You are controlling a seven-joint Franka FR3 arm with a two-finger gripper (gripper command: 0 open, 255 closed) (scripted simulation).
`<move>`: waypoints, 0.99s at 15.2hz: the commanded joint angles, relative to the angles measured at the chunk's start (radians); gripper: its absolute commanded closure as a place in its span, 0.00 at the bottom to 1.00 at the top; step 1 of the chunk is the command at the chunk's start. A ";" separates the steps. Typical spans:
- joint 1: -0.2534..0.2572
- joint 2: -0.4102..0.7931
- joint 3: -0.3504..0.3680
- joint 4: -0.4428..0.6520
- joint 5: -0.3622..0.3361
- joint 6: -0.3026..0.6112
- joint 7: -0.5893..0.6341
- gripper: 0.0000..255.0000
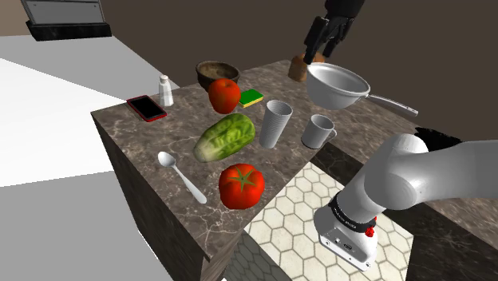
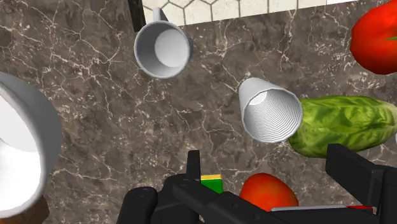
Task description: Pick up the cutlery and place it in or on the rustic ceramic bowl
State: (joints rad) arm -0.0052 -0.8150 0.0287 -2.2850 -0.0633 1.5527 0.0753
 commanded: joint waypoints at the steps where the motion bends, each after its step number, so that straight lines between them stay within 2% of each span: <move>1: 0.000 0.000 0.000 0.000 0.000 0.000 0.000 0.00; 8: 0.047 0.029 0.140 -0.108 0.071 0.140 0.135 0.00; 15: 0.086 0.126 0.290 -0.158 0.127 0.293 0.272 0.00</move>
State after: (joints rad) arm 0.0777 -0.7052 0.3001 -2.4292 0.0583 1.8139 0.3310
